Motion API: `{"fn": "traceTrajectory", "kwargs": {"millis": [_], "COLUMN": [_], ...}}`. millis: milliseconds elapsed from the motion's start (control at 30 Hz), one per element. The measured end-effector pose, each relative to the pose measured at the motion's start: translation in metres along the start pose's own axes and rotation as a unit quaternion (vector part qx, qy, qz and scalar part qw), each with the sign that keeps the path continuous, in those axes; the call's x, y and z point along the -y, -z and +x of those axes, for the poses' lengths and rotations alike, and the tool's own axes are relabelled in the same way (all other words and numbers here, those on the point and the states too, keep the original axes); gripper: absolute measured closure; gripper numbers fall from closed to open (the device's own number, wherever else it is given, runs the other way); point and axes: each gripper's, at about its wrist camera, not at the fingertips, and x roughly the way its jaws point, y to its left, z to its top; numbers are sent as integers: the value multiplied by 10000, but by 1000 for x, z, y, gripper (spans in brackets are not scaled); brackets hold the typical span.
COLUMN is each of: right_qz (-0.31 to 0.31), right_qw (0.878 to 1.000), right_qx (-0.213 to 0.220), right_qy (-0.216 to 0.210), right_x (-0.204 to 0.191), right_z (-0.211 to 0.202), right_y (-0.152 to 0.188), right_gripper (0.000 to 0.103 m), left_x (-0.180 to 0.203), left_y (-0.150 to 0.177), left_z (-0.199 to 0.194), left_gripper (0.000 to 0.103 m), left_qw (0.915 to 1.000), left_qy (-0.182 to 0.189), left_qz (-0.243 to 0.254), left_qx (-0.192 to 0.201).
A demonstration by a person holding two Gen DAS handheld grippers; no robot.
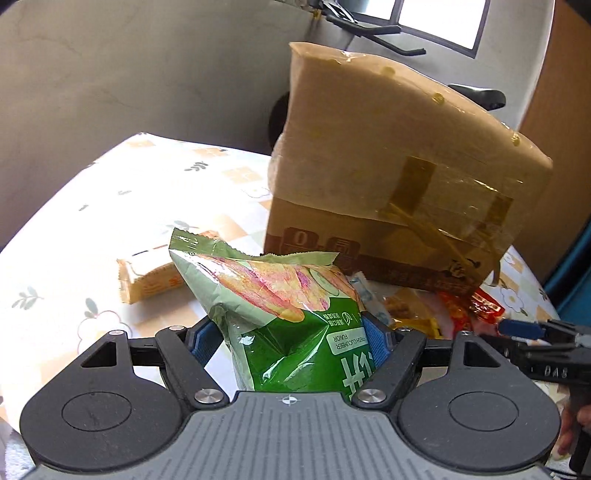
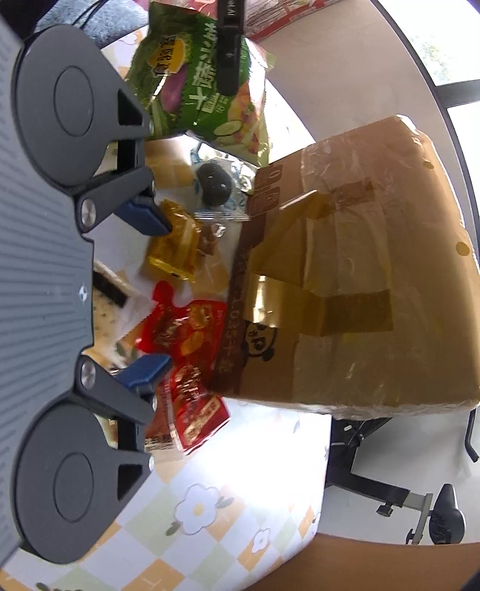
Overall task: Organize snacks
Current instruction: 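Grasp the green chip bag with left tool while right grasps red packet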
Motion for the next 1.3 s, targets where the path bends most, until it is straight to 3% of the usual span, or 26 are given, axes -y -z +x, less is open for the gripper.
{"fn": "traceTrajectory", "kwargs": {"millis": [133, 433, 800, 900, 1067, 1300], "right_qz": [149, 281, -89, -172, 189, 222], "right_qw": [9999, 9980, 9971, 9967, 9985, 9996], "right_qx": [-14, -530, -455, -397, -341, -177], "right_qy": [-64, 207, 602, 692, 375, 11], "right_x": [7, 16, 6, 2, 6, 2], "right_z": [16, 54, 71, 69, 58, 29], "right_y": [-10, -19, -20, -16, -9, -1], "right_gripper": [40, 40, 40, 46, 51, 52], "left_x": [-4, -11, -11, -11, -10, -7], "left_y": [5, 12, 15, 15, 15, 13], "left_z": [3, 7, 9, 9, 9, 2], "left_gripper": [24, 23, 22, 22, 22, 23], "left_qw": [9999, 9996, 9995, 9995, 9995, 9998], "left_qy": [-98, -118, -125, -116, -117, -138], "left_qz": [-100, -237, -261, -284, -275, -164], "left_qx": [-57, -93, -104, -99, -84, 1]}}
